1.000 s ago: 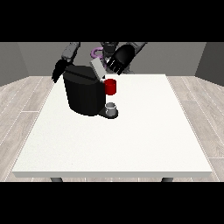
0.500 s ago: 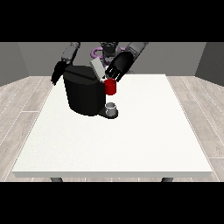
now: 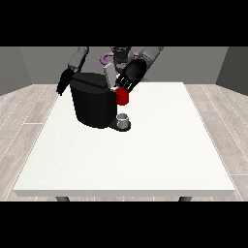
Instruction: Insert the coffee pod into the coffee machine and close the lid
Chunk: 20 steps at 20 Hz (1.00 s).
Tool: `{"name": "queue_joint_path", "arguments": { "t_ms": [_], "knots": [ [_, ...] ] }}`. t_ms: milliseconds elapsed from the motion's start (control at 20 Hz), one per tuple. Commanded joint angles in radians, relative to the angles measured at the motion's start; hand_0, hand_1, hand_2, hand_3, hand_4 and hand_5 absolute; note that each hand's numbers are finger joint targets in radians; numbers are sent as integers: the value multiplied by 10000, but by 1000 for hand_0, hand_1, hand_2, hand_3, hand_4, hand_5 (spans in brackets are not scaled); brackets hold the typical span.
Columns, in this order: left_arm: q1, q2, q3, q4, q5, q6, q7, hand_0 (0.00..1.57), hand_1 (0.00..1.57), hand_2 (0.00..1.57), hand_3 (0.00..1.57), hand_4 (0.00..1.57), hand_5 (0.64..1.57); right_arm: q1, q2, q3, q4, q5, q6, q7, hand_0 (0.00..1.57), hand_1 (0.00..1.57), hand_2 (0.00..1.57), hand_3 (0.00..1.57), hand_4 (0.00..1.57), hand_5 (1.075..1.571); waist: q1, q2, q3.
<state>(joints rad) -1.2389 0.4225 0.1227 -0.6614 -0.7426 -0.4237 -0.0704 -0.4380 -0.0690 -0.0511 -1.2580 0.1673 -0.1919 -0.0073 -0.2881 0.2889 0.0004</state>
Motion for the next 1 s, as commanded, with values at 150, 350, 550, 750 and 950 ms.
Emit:
{"name": "queue_joint_path", "arguments": {
  "t_ms": [150,350,550,750,950],
  "knots": [
    [-485,118,39,207,-151,117,101,1204,1204,1255,1198,411,1571,-685,-171,-289,-90,-232,80,242,0,0,0,0,0,1571,-214,394,1],
    [-186,304,128,272,-122,202,-271,1225,1225,1261,1206,376,1571,13,-182,-12,-96,-37,208,73,0,0,0,0,0,1571,-162,111,-2],
    [-494,133,31,154,-265,449,-124,1217,1217,1242,1195,357,1571,-215,-61,-47,25,48,-51,5,0,0,0,0,0,1571,-152,158,0],
    [-397,-123,166,256,-250,1042,-197,1180,1180,1198,1170,351,1571,-467,117,98,-214,153,-234,206,0,0,0,0,0,1571,-271,337,-3],
    [-149,370,-360,298,-786,614,-437,1209,1209,1228,1132,0,1571,276,146,139,-133,56,-50,-10,0,0,0,0,0,1571,-321,-48,-1]
  ]
}}
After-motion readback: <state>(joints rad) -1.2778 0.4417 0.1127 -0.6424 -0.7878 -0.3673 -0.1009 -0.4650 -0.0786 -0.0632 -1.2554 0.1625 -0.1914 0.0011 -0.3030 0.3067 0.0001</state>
